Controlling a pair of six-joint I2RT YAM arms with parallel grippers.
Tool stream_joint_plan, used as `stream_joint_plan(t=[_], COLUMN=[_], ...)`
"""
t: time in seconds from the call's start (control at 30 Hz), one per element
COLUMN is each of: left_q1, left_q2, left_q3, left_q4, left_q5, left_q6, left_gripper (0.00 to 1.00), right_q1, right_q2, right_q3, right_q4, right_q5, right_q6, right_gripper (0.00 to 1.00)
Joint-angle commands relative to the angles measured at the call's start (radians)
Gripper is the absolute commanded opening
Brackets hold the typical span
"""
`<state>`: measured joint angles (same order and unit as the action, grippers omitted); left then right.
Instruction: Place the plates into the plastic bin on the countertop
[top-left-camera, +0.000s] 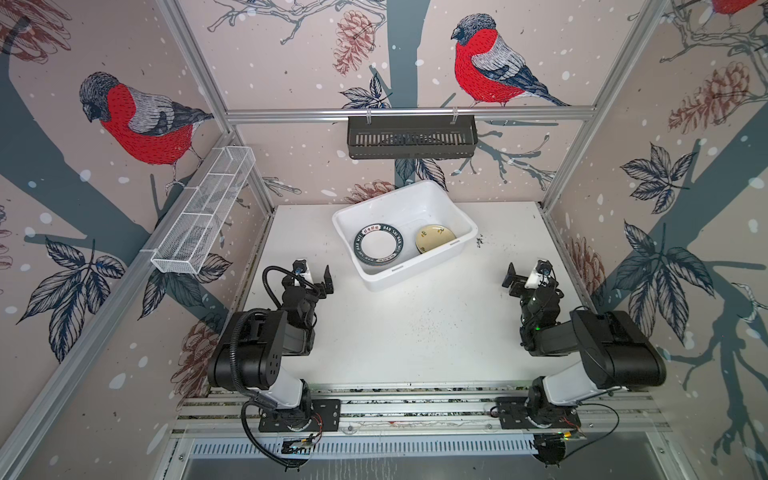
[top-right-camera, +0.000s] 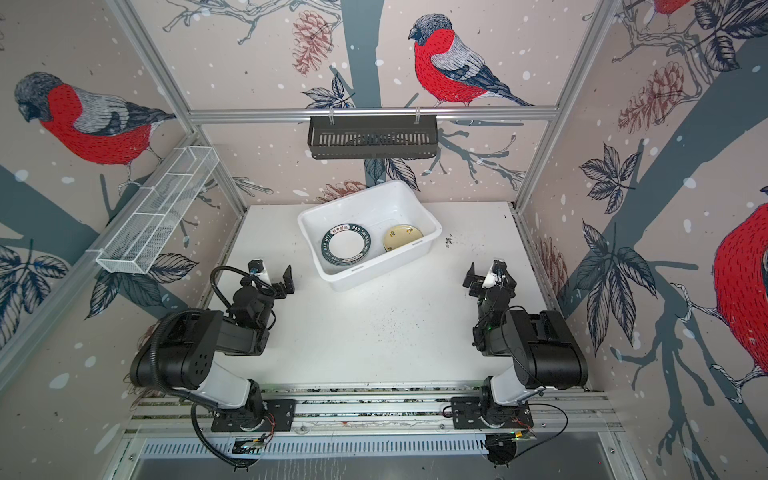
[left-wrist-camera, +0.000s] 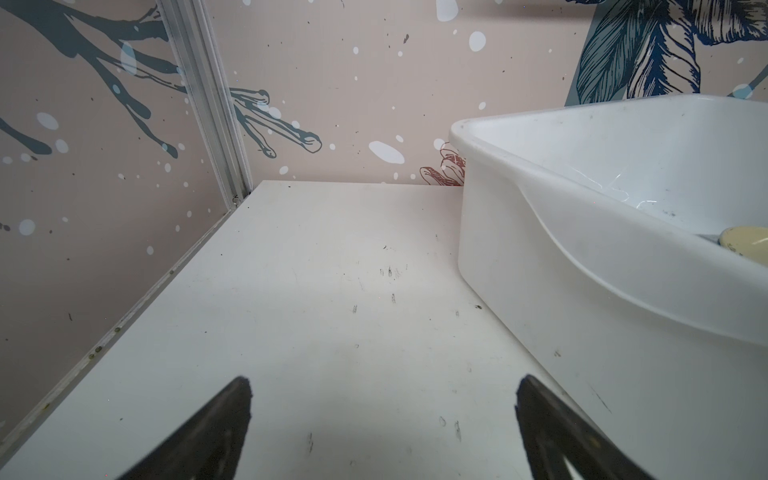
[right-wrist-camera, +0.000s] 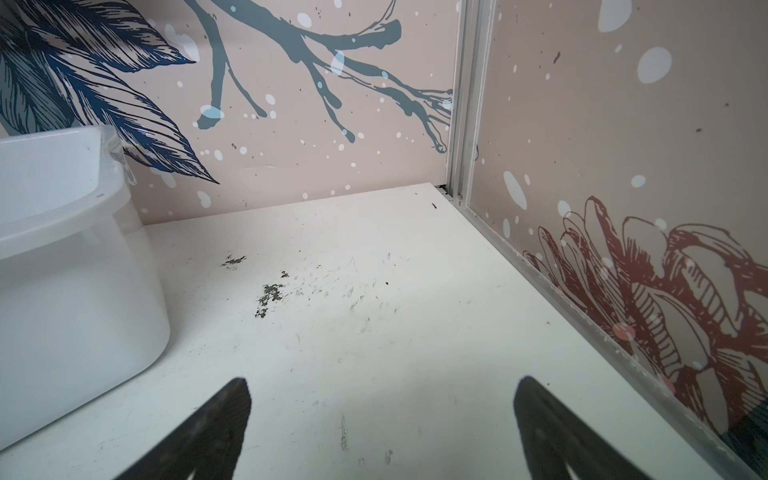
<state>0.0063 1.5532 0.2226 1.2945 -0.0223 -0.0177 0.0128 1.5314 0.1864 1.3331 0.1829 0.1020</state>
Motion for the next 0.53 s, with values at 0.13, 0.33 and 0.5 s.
stream_joint_plan(t=[0.13,0.33,0.5], left_q1=[-0.002,-0.005,-0.008], left_q2=[0.001,0.002,0.001], left_q3=[0.003,0.008,0.006], left_q4=[0.019,0.013,0.015], left_q5=[0.009,0.000,-0.008], left_q6=[0.014,0.016,0.018], left_gripper=[0.98,0.98,0.99], right_q1=[0.002,0.003,0.002], right_q2=[0.002,0.001,0.001], right_q3=[0.004,0.005,0.004], right_q4=[0.010,0.010,0.009], right_q5=[0.003,0.003,0.003], right_q6=[-0.009,-0.008,-0.008], right_gripper=[0.99,0.99,1.00])
